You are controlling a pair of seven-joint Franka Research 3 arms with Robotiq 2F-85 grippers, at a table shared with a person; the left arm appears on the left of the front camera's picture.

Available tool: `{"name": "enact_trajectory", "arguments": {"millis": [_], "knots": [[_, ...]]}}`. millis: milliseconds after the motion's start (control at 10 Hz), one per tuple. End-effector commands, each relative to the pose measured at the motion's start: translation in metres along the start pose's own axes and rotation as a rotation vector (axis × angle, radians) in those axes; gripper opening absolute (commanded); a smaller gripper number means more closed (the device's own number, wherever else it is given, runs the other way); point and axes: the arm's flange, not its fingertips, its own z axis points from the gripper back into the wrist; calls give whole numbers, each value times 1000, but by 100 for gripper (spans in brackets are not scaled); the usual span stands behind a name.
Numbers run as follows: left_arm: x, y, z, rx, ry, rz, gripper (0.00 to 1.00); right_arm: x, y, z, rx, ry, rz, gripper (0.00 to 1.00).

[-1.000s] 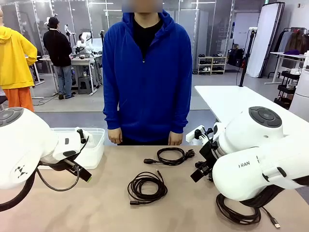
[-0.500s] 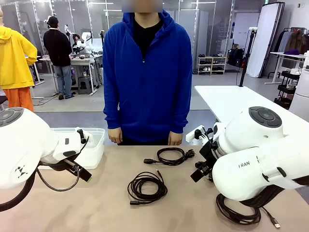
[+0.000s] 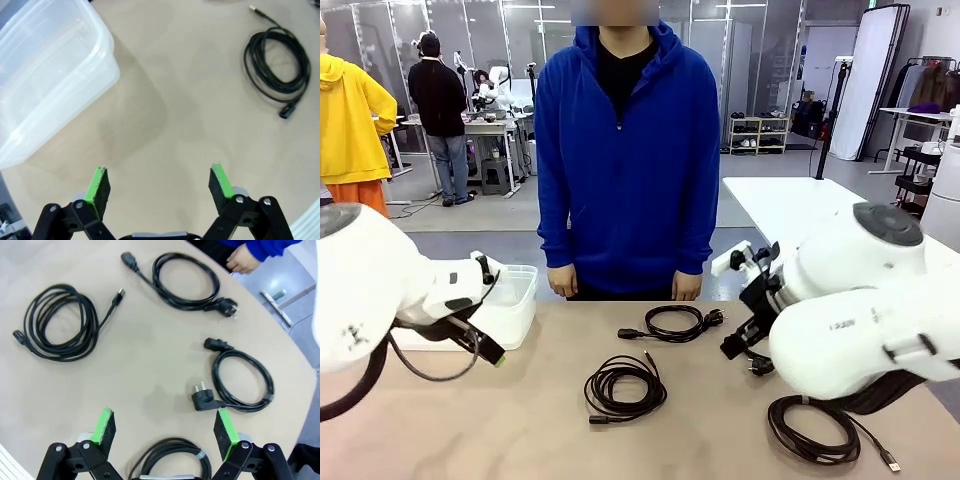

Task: Organize and store the cables.
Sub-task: Place the Power Cable into the Organizing box.

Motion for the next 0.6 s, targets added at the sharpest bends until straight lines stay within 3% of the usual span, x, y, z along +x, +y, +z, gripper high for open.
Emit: {"name": "enact_trajectory", "arguments": {"millis": [0,200,500], "knots": [[7,35,54,-121,31,3,100,3,-29,45,62,-9,30,100],[-6,61,105,-168,-25,-90,100,-7,-57,96,122,-37,60,100],[-46,105,153,-255,-162,-132,100,-60,-103,153,152,-84,51,100]]}}
